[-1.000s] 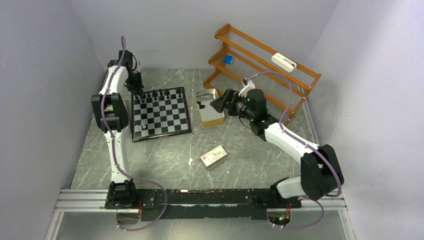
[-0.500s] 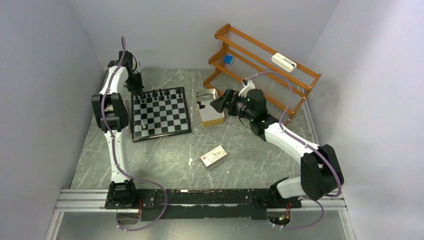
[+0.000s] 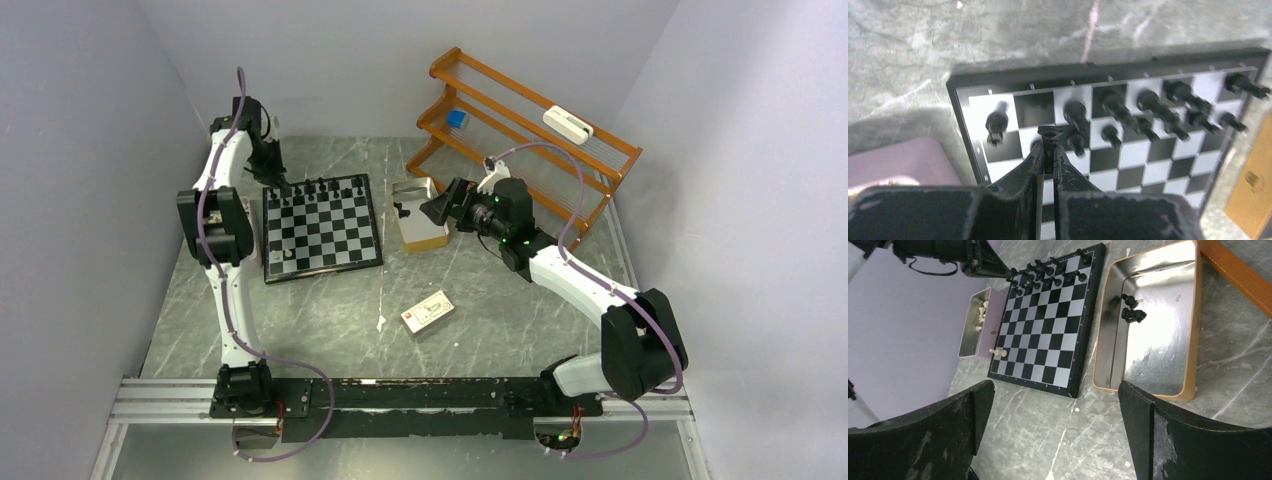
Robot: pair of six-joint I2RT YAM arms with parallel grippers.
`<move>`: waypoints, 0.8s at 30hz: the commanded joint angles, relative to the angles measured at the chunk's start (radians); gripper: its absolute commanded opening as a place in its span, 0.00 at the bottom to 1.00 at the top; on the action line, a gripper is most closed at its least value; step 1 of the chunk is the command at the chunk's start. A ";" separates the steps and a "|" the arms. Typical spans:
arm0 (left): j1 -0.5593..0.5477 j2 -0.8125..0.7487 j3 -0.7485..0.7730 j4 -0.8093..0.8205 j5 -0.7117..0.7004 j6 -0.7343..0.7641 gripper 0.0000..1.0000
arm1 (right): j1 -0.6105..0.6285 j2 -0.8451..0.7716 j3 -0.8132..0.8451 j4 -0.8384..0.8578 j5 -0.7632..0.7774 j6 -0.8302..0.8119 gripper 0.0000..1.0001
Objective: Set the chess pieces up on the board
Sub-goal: Place the chess piece on the chessboard, then adjust the chess piece.
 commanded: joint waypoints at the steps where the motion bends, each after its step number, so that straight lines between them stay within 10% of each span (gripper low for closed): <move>1: 0.009 -0.188 -0.050 0.011 0.086 0.002 0.09 | 0.002 -0.001 0.026 0.003 0.002 0.021 1.00; 11: -0.018 -0.470 -0.291 0.072 0.368 0.009 0.10 | 0.071 0.062 0.206 -0.012 -0.108 -0.187 0.90; 17: -0.137 -0.608 -0.500 0.126 0.487 0.037 0.10 | 0.131 0.162 0.359 -0.018 -0.078 -0.146 0.56; 24: -0.250 -0.706 -0.614 0.162 0.624 0.032 0.10 | 0.185 0.190 0.278 0.175 -0.343 -0.752 0.69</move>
